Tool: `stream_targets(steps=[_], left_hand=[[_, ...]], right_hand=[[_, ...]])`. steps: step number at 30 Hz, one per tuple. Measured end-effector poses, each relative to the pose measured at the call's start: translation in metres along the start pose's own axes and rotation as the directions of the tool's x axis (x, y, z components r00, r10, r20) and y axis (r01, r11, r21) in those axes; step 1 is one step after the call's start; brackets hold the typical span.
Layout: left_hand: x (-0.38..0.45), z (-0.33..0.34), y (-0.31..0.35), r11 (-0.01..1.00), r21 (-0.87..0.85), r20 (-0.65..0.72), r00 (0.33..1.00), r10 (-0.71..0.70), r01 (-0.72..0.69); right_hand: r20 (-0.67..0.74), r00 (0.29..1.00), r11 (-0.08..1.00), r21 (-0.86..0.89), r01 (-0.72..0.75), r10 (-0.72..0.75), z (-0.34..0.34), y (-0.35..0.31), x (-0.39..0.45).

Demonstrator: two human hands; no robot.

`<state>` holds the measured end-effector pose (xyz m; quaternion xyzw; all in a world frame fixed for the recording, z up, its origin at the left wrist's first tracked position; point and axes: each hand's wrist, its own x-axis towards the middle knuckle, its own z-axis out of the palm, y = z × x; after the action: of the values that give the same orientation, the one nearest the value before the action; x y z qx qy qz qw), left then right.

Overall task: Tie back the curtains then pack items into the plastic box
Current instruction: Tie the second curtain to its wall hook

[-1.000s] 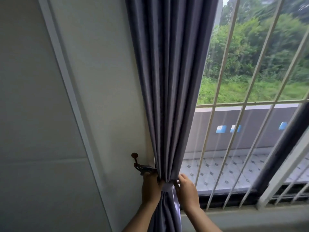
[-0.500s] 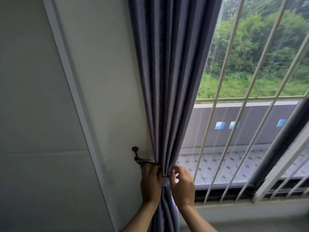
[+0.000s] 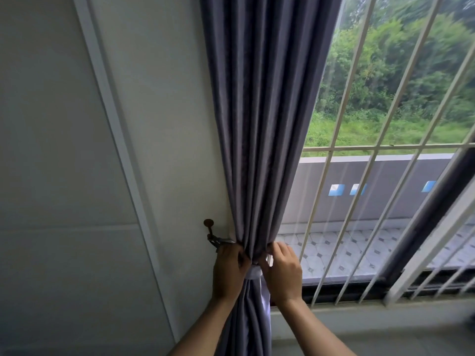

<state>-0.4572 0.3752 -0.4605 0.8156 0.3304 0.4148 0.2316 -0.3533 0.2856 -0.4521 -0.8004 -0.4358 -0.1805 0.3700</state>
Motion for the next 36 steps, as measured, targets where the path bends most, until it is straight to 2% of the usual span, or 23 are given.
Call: stream_targets(steps=[5, 9, 14, 20, 27, 32, 36], left_hand=[[-0.017, 0.005, -0.002, 0.997, -0.049, 0.016, 0.998, -0.056, 0.057], [-0.015, 0.007, -0.002, 0.983, -0.123, 0.115, 0.986, -0.120, 0.134], [-0.024, 0.004, -0.019, 0.993, 0.015, 0.139, 0.983, -0.119, 0.118], [-0.026, 0.004, -0.009, 0.977, -0.030, 0.150, 0.968, -0.203, 0.210], [-0.020, 0.004, -0.001, 0.983, -0.003, 0.152, 0.972, -0.178, 0.181], [-0.023, 0.000, 0.004, 0.952, -0.072, 0.203, 0.939, -0.279, 0.298], [-0.026, -0.003, 0.001, 0.948, 0.011, 0.196, 0.929, -0.313, 0.317]], right_hand=[[-0.018, 1.000, 1.000, -0.028, -0.004, 0.004, -0.005, 0.008, -0.006], [0.089, 0.996, 1.000, -0.024, -0.016, 0.018, -0.003, 0.004, -0.006], [0.158, 0.986, 0.998, -0.016, -0.057, 0.059, 0.004, 0.007, -0.017], [0.188, 0.970, 0.988, -0.028, -0.153, 0.155, 0.007, 0.008, -0.021], [0.285, 0.948, 0.988, -0.101, -0.115, 0.139, 0.001, 0.004, -0.009], [0.375, 0.917, 0.986, -0.139, -0.091, 0.138, -0.002, 0.007, -0.010], [0.420, 0.896, 0.983, -0.164, -0.079, 0.142, -0.008, 0.008, -0.017]])
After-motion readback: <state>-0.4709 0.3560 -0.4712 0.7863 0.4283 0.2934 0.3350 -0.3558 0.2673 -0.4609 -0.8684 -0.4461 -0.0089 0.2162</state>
